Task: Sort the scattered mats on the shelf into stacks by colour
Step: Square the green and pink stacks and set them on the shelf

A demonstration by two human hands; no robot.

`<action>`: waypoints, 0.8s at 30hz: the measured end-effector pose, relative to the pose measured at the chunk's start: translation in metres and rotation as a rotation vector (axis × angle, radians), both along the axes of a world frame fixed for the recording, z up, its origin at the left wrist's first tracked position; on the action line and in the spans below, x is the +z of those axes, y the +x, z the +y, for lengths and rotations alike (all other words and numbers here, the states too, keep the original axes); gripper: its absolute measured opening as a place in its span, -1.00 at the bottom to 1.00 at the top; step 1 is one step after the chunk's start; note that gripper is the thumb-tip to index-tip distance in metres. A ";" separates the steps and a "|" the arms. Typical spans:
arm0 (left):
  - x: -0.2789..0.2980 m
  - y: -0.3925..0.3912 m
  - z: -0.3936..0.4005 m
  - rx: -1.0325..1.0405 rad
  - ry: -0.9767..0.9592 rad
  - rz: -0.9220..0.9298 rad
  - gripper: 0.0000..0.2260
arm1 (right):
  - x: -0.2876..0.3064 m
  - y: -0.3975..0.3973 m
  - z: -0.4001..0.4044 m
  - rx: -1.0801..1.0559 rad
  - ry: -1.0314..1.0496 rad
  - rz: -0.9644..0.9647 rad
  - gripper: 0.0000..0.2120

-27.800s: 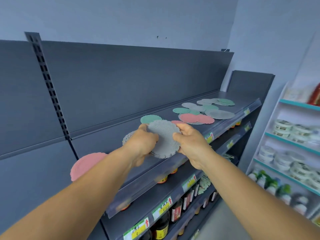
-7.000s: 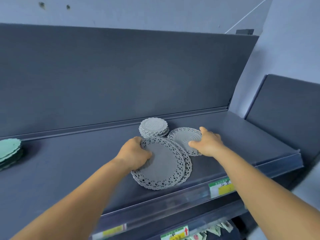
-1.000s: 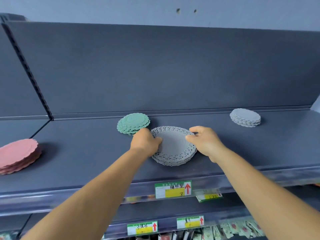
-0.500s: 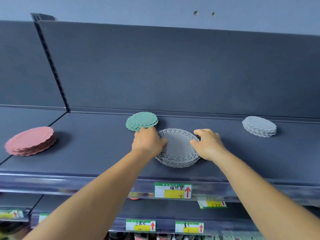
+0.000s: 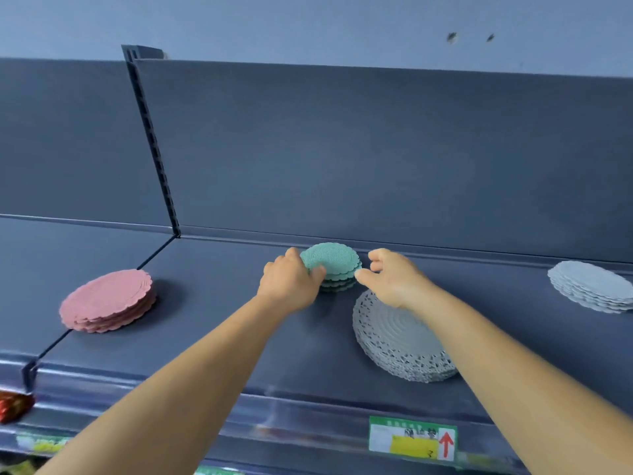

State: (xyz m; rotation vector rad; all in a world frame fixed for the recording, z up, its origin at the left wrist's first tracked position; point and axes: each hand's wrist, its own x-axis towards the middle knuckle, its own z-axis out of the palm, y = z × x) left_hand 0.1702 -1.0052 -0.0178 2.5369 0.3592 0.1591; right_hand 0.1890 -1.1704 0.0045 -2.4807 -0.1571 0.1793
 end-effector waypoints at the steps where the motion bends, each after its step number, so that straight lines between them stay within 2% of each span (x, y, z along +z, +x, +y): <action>1: -0.002 0.006 0.004 -0.014 -0.004 0.018 -0.60 | -0.001 0.006 0.006 -0.017 -0.005 0.020 -0.43; 4: -0.006 0.024 0.011 -0.052 -0.015 0.058 -0.60 | -0.003 0.024 0.022 -0.083 -0.016 0.043 -0.49; 7: -0.007 0.039 0.016 -0.083 -0.023 0.077 -0.58 | -0.003 0.038 0.034 -0.120 -0.060 0.060 -0.71; 12: -0.006 0.058 0.025 -0.106 -0.077 0.098 -0.55 | -0.004 0.054 0.049 -0.173 -0.074 0.093 -0.70; 15: -0.008 0.066 0.029 -0.126 -0.156 0.121 -0.61 | -0.002 0.060 0.050 -0.210 0.009 0.156 -0.64; 24: -0.011 0.073 0.036 -0.159 -0.298 0.169 -0.52 | -0.010 0.083 0.045 -0.189 0.220 0.329 -0.68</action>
